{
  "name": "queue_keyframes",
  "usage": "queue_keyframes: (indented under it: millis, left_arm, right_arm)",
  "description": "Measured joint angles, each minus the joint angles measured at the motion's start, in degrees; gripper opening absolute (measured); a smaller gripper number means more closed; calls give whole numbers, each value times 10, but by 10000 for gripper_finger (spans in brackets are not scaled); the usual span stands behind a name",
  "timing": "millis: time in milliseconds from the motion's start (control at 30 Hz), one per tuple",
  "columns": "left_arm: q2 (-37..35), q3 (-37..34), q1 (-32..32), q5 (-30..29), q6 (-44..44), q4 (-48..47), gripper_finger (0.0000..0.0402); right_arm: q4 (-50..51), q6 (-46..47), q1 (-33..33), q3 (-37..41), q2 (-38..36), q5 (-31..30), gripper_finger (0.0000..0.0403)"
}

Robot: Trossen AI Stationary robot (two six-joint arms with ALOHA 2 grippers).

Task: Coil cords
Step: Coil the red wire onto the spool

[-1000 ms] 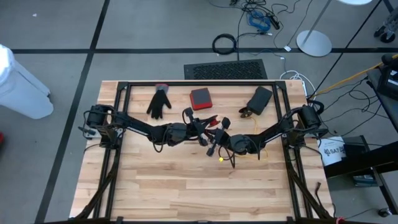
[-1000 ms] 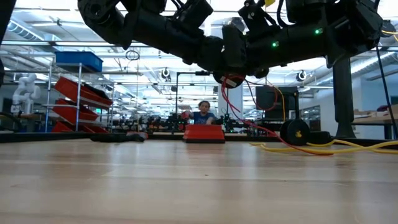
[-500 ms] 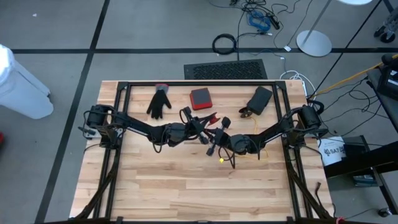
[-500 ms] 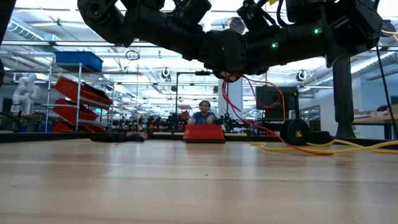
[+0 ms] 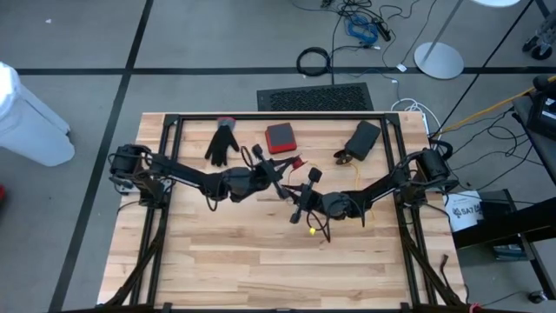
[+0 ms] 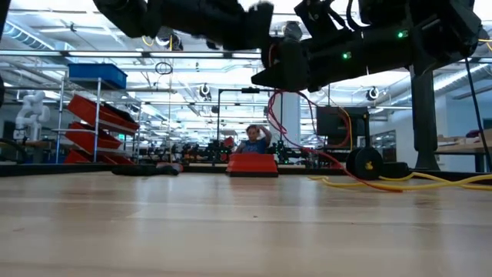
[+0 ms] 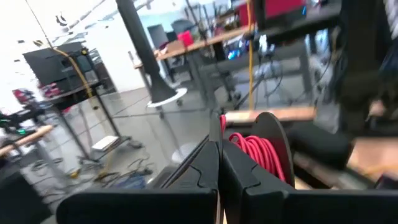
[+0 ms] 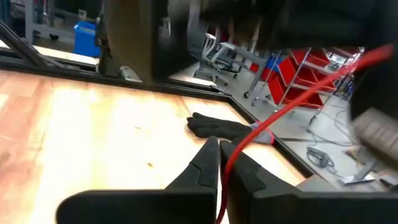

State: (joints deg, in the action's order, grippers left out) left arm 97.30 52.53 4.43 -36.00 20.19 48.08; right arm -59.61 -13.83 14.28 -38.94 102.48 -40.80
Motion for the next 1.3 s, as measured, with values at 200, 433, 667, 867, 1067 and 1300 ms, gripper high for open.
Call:
queue_keyframes:
  millis: [200, 433, 667, 867, 1067, 1300]
  left_arm:
    - [-38, 0, 1, 31, -34, -12, 0]
    - [-103, 0, 2, 60, -35, -88, 0]
    - [-191, -1, 2, 67, -34, -200, 0]
    - [-263, -2, 1, 76, -34, -288, 0]
    - [-311, -2, 1, 87, -34, -336, 0]
    - [-353, -2, 0, 100, -32, -397, 0]
  right_arm:
    - [14, -17, -3, 0, 0, -12, 0]
    - [71, 20, -17, 0, 0, -13, 0]
    - [83, 25, -21, -2, -2, -15, 0]
    - [103, 26, -21, -2, -2, -15, 0]
    - [113, 27, -21, -2, -2, -12, 0]
    - [159, 33, -21, -2, -2, -5, 0]
